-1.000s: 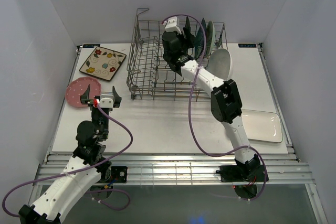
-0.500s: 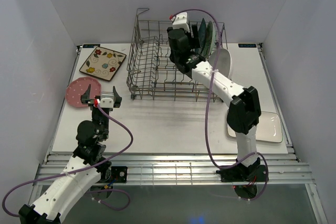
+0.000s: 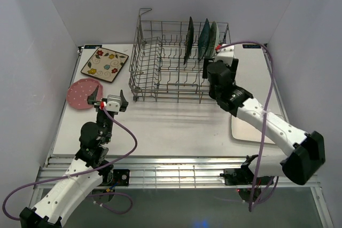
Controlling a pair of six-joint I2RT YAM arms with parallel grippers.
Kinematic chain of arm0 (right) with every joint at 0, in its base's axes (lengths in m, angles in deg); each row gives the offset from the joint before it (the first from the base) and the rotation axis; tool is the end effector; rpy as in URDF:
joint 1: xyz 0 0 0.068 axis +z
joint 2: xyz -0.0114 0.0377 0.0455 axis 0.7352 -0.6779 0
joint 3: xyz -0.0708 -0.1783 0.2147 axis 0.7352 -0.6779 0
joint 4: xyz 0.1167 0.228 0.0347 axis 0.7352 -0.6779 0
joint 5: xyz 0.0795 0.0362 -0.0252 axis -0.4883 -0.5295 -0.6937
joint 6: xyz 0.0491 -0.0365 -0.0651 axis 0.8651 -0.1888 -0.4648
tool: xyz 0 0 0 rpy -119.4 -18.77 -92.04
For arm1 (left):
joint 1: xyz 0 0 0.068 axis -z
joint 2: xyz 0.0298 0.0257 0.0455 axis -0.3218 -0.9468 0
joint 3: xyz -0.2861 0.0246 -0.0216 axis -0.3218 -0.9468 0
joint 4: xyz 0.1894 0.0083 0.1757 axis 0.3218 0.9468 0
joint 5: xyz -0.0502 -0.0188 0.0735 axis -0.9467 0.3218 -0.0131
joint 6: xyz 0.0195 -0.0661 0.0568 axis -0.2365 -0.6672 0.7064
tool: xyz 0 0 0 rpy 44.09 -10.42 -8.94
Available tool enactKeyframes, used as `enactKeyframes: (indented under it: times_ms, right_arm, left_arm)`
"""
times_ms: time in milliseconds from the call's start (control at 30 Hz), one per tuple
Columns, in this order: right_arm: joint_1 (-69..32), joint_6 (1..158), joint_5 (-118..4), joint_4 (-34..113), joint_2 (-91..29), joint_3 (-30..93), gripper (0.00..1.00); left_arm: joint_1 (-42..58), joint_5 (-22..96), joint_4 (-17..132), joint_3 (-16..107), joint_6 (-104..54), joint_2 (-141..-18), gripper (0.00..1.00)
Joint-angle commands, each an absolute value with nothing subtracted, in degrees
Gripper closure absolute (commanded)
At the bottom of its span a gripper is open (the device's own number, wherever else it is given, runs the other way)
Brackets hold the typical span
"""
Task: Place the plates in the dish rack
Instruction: Insert the plate into the dish rack, then pick up the plate at the center of the board.
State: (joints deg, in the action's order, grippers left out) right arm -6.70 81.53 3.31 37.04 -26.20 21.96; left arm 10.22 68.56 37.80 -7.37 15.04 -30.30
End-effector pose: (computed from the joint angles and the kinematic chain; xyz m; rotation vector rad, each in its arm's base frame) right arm 0.2853 0.1608 0.3736 0.1671 1.7049 -0.1983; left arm 0.1530 -0.0485 0.3054 0.3141 1.2939 0.2643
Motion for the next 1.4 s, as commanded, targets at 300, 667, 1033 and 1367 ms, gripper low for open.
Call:
enactKeyframes:
  times_ms: [300,667,1033,1367]
  right_arm:
    - [-6.72,88.88,-7.18,34.36,-1.36,6.31,0.23]
    - [-6.72,93.80,-16.15,28.55,9.19,-0.81,0.22]
    - [-6.72,100.39,-16.60,23.64,22.81,-8.72,0.22]
    - [-6.72,106.89,-9.83,14.94,27.13,-11.27,0.21]
  left_arm:
    - [10.32,48.23,45.93,-5.57,9.63,-33.43,0.02]
    - [13.12,37.32,47.52,1.37,9.10,-49.86,0.02]
    - [32.27,47.34,47.43,7.52,12.79,-62.44,0.02]
    - [39.93,48.83,47.26,16.30,5.06,-78.96,0.02]
